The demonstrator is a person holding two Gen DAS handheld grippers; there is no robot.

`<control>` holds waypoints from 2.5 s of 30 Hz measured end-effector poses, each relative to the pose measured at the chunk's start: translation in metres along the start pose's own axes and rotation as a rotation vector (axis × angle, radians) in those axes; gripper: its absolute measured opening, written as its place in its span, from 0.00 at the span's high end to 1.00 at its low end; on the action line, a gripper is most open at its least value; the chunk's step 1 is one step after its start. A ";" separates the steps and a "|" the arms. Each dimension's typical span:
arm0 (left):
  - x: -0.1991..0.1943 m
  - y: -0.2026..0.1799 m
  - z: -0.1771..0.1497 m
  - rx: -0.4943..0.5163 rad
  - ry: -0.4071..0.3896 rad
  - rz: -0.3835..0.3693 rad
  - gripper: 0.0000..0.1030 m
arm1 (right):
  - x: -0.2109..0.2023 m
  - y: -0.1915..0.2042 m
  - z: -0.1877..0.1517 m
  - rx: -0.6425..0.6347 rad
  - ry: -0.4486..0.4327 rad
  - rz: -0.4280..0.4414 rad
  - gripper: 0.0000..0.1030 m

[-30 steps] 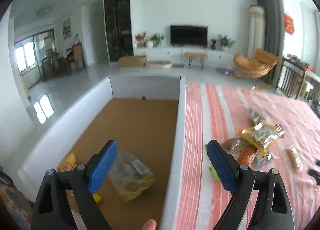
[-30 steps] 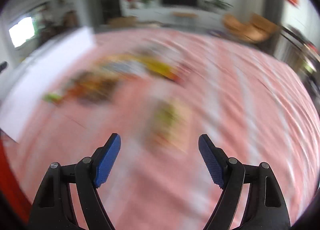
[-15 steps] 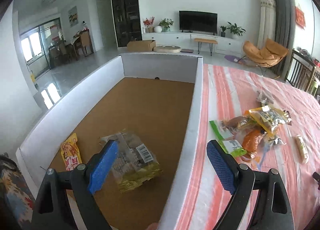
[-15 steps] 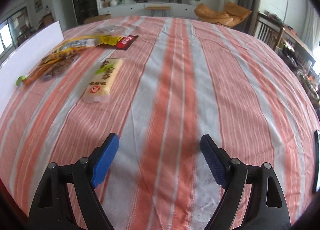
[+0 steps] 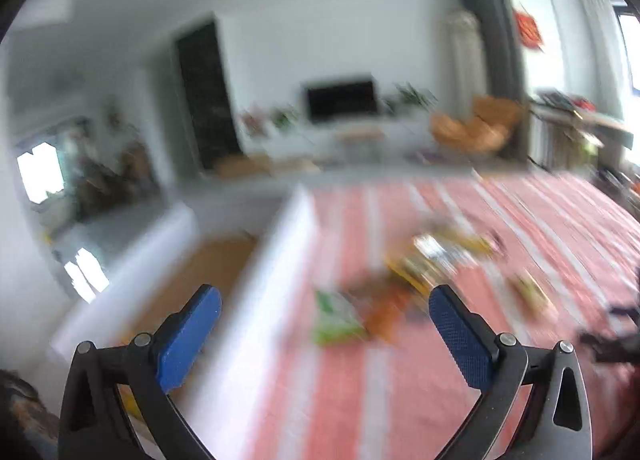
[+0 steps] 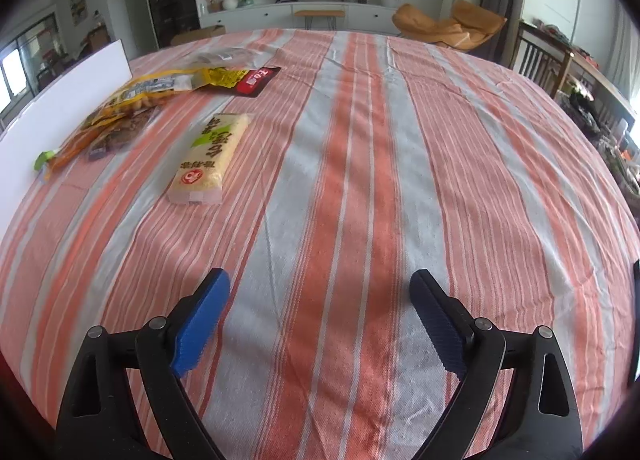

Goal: Organize snacks

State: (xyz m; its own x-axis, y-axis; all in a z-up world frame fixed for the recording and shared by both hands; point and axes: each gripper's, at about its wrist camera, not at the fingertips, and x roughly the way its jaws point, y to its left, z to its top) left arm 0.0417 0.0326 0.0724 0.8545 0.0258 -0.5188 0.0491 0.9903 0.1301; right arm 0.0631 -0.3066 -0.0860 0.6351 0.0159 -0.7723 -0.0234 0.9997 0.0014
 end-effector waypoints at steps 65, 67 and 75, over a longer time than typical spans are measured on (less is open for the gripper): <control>0.211 -0.032 0.003 0.025 0.486 -0.403 0.35 | -0.001 0.001 0.000 0.001 0.000 0.001 0.08; 0.198 -0.036 -0.007 0.055 0.472 -0.414 0.43 | -0.001 0.001 0.000 0.001 0.001 0.001 0.08; 0.148 -0.033 -0.037 -0.027 0.440 -0.430 0.11 | -0.002 0.002 -0.001 0.014 0.006 -0.010 0.08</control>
State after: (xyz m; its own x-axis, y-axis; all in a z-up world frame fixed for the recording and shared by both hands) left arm 0.1471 0.0086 -0.0396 0.4670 -0.3286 -0.8209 0.3240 0.9274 -0.1869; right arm 0.0612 -0.3042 -0.0852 0.6303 0.0061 -0.7763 -0.0066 1.0000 0.0026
